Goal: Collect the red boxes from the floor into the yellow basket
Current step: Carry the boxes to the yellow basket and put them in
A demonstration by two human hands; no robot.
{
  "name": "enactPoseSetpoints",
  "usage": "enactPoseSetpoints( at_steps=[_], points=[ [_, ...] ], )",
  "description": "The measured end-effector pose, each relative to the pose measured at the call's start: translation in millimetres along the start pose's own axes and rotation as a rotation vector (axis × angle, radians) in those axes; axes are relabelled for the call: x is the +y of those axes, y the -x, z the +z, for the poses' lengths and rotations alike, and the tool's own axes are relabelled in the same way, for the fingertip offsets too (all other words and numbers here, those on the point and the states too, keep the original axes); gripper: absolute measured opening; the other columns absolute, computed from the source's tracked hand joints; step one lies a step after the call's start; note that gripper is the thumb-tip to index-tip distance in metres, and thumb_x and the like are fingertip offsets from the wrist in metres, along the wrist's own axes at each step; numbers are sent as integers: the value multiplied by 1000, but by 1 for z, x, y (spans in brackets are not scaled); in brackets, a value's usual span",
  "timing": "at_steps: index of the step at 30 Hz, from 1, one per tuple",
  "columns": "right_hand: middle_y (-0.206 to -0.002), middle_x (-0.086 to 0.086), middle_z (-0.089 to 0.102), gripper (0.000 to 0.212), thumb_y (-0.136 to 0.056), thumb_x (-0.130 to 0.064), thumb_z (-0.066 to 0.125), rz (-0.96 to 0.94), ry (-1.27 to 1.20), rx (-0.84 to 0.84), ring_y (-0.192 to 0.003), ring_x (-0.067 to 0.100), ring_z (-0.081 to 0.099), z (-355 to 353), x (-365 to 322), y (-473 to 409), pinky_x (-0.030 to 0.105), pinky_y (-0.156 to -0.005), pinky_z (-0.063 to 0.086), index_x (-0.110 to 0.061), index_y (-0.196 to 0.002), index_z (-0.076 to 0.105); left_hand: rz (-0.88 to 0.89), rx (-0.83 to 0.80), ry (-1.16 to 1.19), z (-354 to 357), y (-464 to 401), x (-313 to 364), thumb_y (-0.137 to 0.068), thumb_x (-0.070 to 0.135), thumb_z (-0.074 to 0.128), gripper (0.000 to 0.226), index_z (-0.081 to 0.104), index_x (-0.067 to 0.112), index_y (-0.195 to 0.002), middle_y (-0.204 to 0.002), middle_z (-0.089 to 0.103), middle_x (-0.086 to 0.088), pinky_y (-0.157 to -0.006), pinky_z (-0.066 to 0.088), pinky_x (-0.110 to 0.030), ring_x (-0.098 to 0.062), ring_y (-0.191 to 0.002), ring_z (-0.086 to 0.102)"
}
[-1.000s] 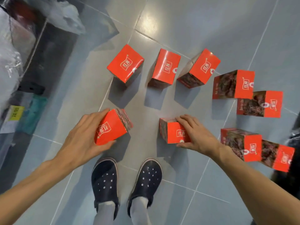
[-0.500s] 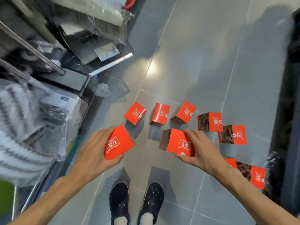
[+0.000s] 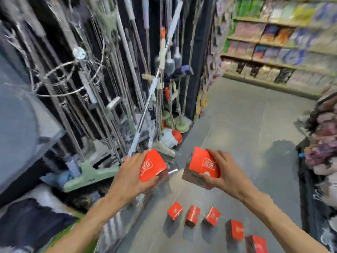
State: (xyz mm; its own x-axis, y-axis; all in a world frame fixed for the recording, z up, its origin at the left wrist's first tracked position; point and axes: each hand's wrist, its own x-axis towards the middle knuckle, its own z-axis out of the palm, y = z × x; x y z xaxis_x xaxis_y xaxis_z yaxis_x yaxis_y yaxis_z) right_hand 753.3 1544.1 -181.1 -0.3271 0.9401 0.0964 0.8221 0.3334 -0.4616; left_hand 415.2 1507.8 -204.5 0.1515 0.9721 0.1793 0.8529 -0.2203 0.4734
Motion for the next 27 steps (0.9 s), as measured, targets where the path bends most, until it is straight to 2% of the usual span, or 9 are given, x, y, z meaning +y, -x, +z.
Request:
enactPoseSetpoints(
  at_steps=[3,5,8,13,15,21,24,27],
  points=[
    [-114,-4,51,86,-73,-78,57,-128,-2,57,-106,18,48,-54,-54,-13,31,-87,44,-25,-138,43,-45,108,-43,-66,22,28,-79,72,58,90,29,25,-150,-130,47,5,-96,41,-39,-17,-113,43],
    [-117,-9,49,87,-72,-82,57,-210,-6,70,-105,12,45,-76,-85,-19,26,-88,42,-26,-138,41,-94,188,-77,-100,46,43,-80,75,55,91,23,30,-152,-131,43,11,-95,40,-37,-12,-113,40],
    [-121,-12,44,97,-69,-89,48,-361,-5,19,-111,9,40,-91,-130,-27,29,-94,44,-28,-143,35,-229,299,-142,-138,93,58,-81,76,52,92,18,32,-153,-135,40,13,-96,41,-36,-8,-117,36],
    [-113,-14,45,86,-74,-86,49,-668,-24,-87,-109,11,43,-72,-221,-29,36,-90,48,-31,-138,37,-531,466,-283,-181,196,83,-81,69,51,93,20,22,-156,-143,42,1,-107,38,-41,-22,-127,40],
    [-115,-13,46,87,-75,-83,55,-795,-41,-149,-110,12,43,-55,-268,-17,34,-93,46,-29,-141,38,-656,518,-326,-196,251,95,-80,67,51,92,25,20,-155,-142,44,-1,-106,39,-41,-25,-128,43],
    [-121,-4,54,86,-73,-75,63,-1162,-92,-312,-118,19,48,-4,-422,80,35,-97,43,-24,-140,45,-1023,662,-450,-228,450,149,-81,65,60,85,38,16,-147,-131,53,-4,-102,42,-42,-27,-121,50],
    [-124,-1,56,83,-74,-73,65,-1338,-123,-403,-115,21,52,15,-496,158,38,-96,44,-25,-138,46,-1218,743,-517,-236,553,197,-79,72,53,91,38,15,-148,-134,53,-5,-104,41,-39,-26,-124,49],
    [-122,-4,56,86,-73,-80,59,-1531,-125,-453,-113,16,49,35,-563,250,35,-94,44,-25,-137,45,-1374,813,-556,-235,652,250,-76,78,42,96,38,14,-148,-129,54,-5,-102,41,-39,-27,-120,50]
  ],
)
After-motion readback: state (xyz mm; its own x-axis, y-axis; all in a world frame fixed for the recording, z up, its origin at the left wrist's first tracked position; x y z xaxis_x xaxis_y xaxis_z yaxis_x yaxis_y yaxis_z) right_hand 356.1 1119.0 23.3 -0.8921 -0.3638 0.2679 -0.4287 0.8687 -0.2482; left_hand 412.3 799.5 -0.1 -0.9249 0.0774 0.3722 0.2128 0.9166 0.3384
